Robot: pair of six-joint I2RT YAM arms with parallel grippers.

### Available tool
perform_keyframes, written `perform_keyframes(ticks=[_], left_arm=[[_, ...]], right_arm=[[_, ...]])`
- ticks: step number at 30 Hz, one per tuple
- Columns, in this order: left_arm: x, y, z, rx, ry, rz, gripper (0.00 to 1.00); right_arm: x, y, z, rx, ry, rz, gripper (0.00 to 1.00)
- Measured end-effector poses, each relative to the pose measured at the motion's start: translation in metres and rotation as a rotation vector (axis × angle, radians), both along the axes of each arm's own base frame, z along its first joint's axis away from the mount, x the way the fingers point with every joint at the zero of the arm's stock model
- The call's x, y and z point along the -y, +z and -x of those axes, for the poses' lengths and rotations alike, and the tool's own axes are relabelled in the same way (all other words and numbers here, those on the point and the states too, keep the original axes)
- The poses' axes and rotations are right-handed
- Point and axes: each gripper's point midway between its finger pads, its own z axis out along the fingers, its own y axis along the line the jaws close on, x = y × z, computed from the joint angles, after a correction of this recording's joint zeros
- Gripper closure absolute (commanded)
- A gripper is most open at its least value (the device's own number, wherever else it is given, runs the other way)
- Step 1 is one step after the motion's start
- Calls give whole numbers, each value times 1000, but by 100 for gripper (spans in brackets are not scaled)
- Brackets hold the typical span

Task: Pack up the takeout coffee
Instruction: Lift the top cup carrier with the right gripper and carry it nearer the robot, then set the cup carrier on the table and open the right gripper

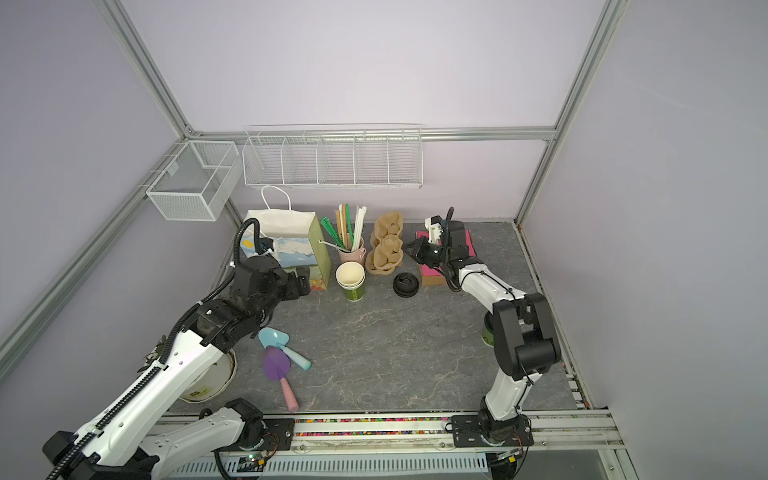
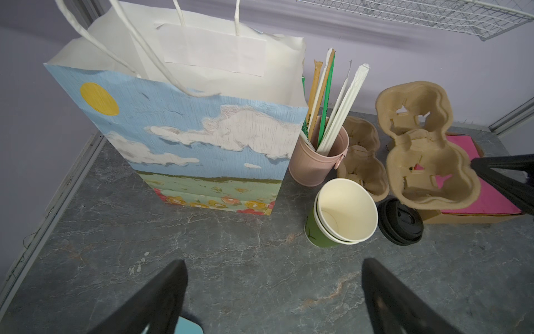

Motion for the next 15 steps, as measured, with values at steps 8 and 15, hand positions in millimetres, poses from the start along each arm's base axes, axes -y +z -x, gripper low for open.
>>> perform_keyframes(ticks=[8,15], left_arm=[[1,0,2,-4,-12,7,6],[0,5,5,9,-15,17,6]], right_arm=[[42,7,97,-19,-51,133,93],[76,-32,177,-130,-86,237,93]])
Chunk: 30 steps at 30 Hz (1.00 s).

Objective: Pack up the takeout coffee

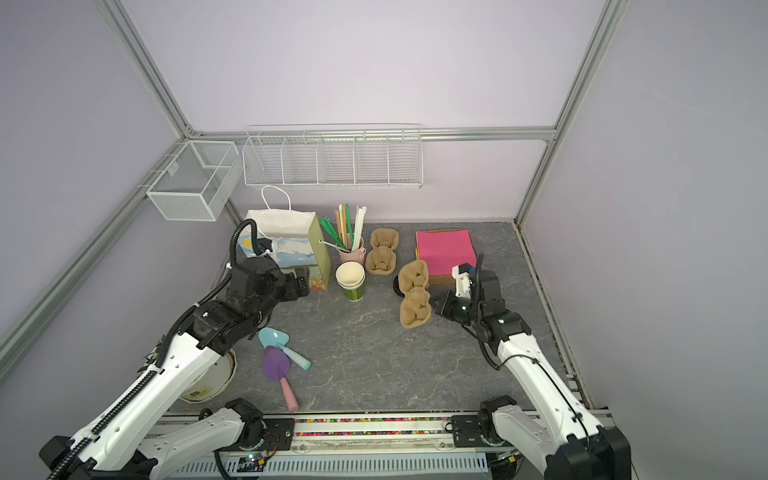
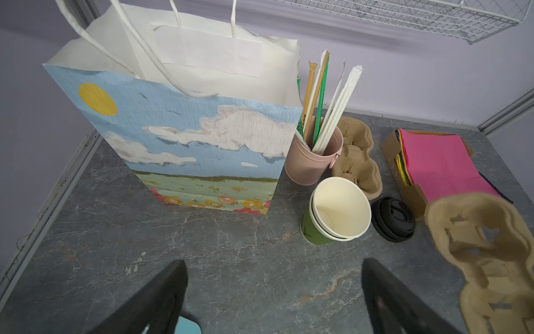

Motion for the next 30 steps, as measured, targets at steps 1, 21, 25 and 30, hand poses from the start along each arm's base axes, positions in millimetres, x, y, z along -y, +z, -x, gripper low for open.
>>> perform_keyframes(ticks=[1,21,25,30], left_arm=[[0,0,0,1,0,1,6],[0,-4,-1,-14,0,-10,6],[1,-5,-1,-17,0,-12,6],[1,-6,-1,-18,1,-13,6]], right_arm=[[4,-5,8,-12,-6,9,93],[55,-72,55,-189,-166,226,87],[41,-39,43,-89,-93,197,66],[1,-11,28,-1,78,199,56]])
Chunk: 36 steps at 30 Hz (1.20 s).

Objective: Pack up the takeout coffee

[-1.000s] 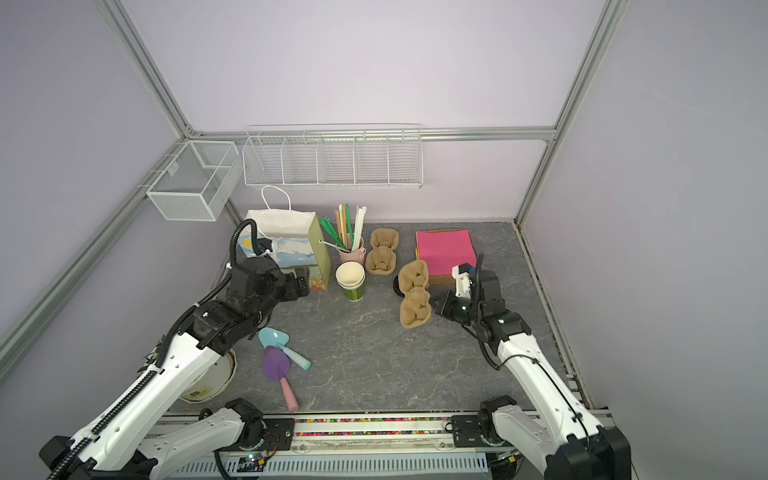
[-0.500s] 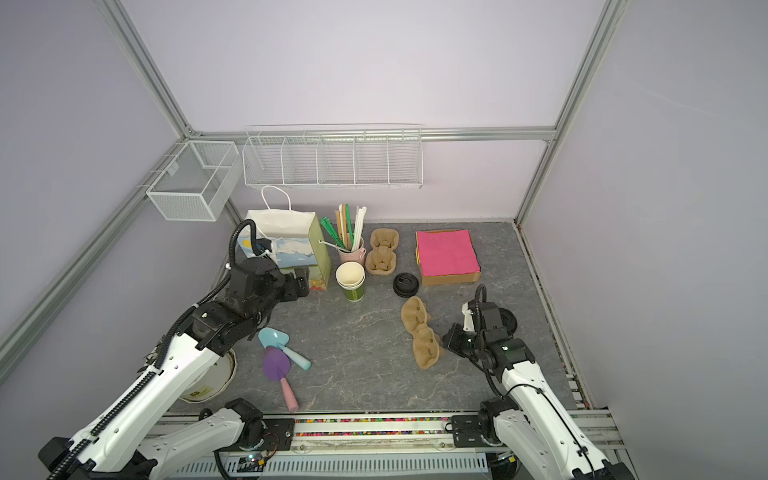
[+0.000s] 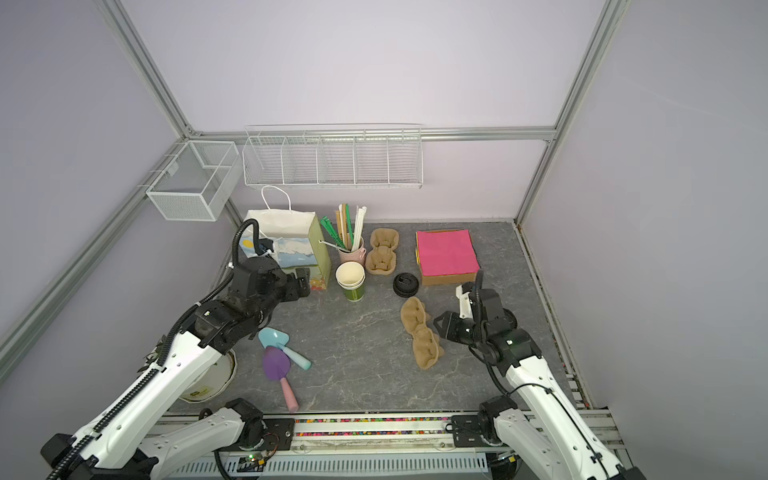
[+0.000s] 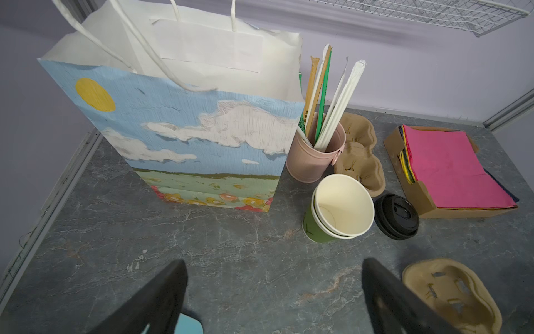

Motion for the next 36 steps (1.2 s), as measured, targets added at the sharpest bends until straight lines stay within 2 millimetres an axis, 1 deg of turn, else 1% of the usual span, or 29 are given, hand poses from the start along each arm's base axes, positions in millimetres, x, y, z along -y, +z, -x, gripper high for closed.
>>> perform_keyframes(ticks=[2,4,6,9,12,15,18,23,27,30,32,33,34,36], left_arm=[[0,-1,0,-2,0,-1,6],[0,-1,-1,-3,1,-3,6],[0,-2,-1,-4,3,-5,6],[0,-2,-1,-4,5,-7,6],[-1,-2,-1,-5,6,-8,6],[0,-3,-2,-6,7,-10,6],[-1,-3,-2,-6,9,-12,6],[-1,-3,-2,-7,9,-13,6],[-1,-3,-2,-7,9,-13,6],[-1,-3,-2,-7,10,-13,6],[-1,-3,-2,-6,11,-14,6],[-1,-3,-2,-5,12,-14,5],[-2,-3,-2,-4,13,-14,5],[-3,-2,-2,-1,19,-16,4]], right_arm=[[-14,0,-9,3,48,11,56],[-25,-4,-18,-8,77,26,57],[-34,-13,-29,-24,95,41,58],[-47,-26,-39,-46,122,58,60],[-53,-40,-47,-66,132,80,63],[-53,-51,-56,-82,119,111,66],[-47,-54,-60,-77,95,132,67],[-25,-57,-69,-65,31,174,67],[-2,-72,-69,-106,-21,188,68],[9,-78,-67,-130,-48,198,68],[13,-74,-67,-125,-60,202,67],[17,-69,-66,-115,-70,208,65],[18,-64,-65,-103,-74,208,62],[18,-46,-65,-55,-81,198,55]])
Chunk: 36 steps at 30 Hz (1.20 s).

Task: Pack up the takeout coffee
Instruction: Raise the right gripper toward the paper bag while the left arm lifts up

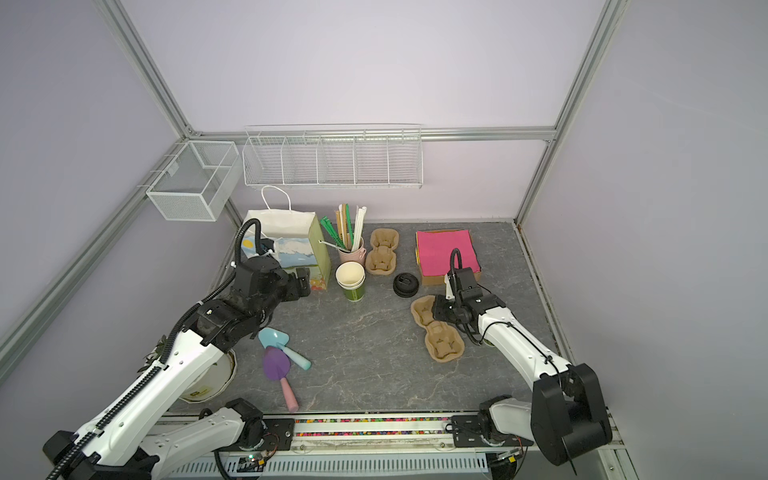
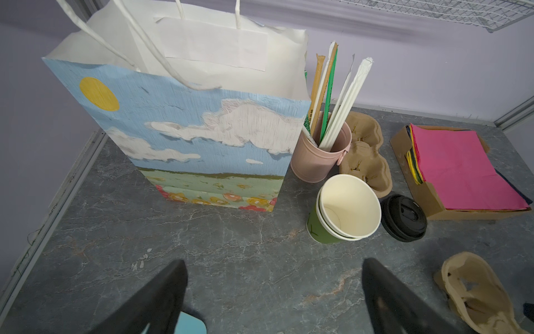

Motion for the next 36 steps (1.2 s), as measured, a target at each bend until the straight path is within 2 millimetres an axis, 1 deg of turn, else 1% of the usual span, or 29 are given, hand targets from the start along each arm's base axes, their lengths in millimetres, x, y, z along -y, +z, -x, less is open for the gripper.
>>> perform_keyframes(ticks=[2,3,4,6,8,10,13,15,17,18,20,23,26,30,33,36], left_arm=[[-3,3,1,10,12,2,1],[-6,6,3,17,22,6,0],[-9,9,4,26,37,13,0],[-19,17,6,44,82,37,1],[-30,29,7,69,140,68,1],[-42,45,8,100,200,108,1],[-67,73,7,155,310,194,1],[-89,87,3,176,398,253,1],[-112,96,-5,186,482,311,0],[-122,98,-9,184,522,339,0],[-134,95,-19,166,569,372,1],[-143,85,-36,117,598,419,0],[-152,80,-52,82,621,459,0],[-160,71,-67,39,622,497,0],[-164,66,-70,19,617,514,1],[-162,68,-70,26,593,521,0]], right_arm=[[-8,17,1,48,27,-7,50],[-17,26,3,68,60,-7,47],[-26,33,4,78,86,-10,42],[-46,47,3,104,147,-17,29],[-60,56,1,123,185,-23,20],[-69,62,1,133,206,-27,15],[-82,73,-1,148,239,-30,10],[-95,88,-5,170,270,-37,7],[-109,104,-9,197,300,-44,6],[-116,113,-11,216,316,-48,5],[-129,128,-14,246,343,-54,5],[-144,144,-16,280,377,-64,3],[-156,154,-22,284,390,-66,3],[-176,177,-46,295,368,-84,3],[-193,196,-68,302,326,-100,5],[-214,213,-96,306,283,-121,6]])
